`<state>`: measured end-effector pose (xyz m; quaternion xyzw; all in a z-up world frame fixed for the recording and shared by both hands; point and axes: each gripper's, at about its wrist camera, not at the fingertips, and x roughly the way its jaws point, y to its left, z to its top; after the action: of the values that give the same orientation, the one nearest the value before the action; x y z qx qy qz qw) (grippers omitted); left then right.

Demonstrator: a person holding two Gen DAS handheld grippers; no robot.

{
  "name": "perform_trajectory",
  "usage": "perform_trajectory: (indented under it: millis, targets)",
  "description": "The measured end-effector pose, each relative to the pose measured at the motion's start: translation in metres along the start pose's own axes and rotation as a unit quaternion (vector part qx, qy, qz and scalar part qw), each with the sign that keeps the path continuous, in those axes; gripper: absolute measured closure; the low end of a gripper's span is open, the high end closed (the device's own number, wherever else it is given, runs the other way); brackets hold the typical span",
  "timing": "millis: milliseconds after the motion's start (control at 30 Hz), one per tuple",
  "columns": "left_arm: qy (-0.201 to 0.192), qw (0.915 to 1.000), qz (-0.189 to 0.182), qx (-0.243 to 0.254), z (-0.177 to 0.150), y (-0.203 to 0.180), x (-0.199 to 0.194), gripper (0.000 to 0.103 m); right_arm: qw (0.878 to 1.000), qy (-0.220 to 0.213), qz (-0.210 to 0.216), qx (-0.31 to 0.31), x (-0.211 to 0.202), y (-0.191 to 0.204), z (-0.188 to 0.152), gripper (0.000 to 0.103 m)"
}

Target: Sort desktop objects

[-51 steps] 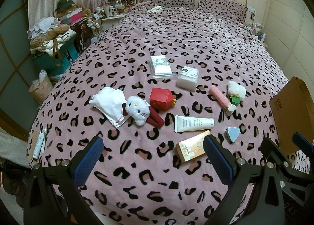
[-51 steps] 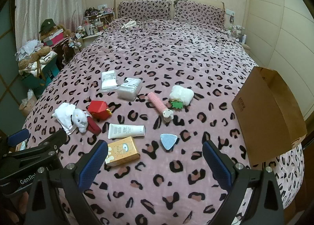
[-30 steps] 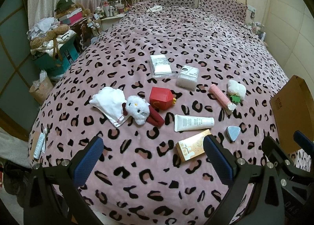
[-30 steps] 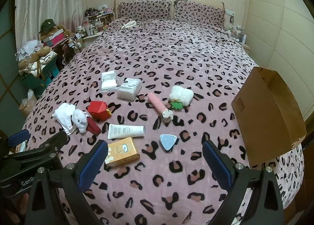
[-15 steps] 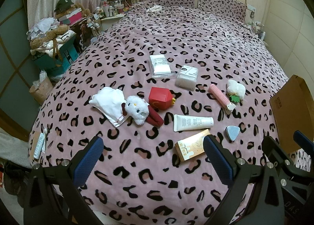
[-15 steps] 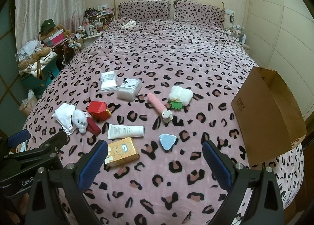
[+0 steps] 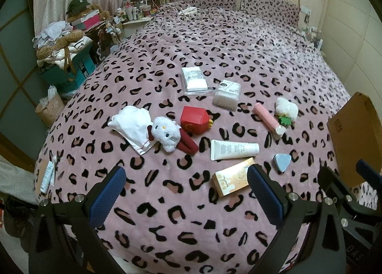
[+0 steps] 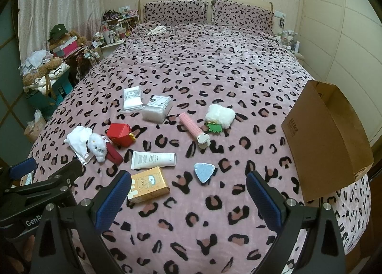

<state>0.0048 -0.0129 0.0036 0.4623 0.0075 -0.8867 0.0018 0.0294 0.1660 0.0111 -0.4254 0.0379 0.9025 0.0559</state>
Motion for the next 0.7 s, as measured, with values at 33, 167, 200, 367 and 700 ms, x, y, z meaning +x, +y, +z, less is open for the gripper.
perform_trajectory:
  millis: [33, 167, 200, 367, 700]
  targets:
    - [0.001, 1.0, -0.009, -0.004, 0.001, 0.001, -0.002, 0.0, 1.0, 0.001, 0.0, -0.001, 0.0, 0.0, 0.0, 0.004]
    - [0.009, 0.9998, -0.015, -0.008, -0.004, 0.012, 0.003, 0.0, 1.0, 0.006, -0.01, -0.016, 0.004, -0.004, -0.004, 0.004]
    - [0.014, 0.9998, -0.011, -0.006, -0.007, 0.016, 0.007, 0.0, 1.0, 0.009, -0.012, -0.017, 0.005, -0.008, -0.007, 0.004]
    - [0.057, 0.9983, -0.01, 0.001, -0.034, 0.043, 0.034, 0.0, 0.999, 0.043, -0.009, -0.011, 0.024, -0.032, -0.031, 0.004]
    - [0.082, 0.9964, 0.011, 0.016, -0.065, 0.071, 0.075, 0.0, 0.995, 0.094, 0.031, 0.013, 0.066, -0.034, -0.069, 0.004]
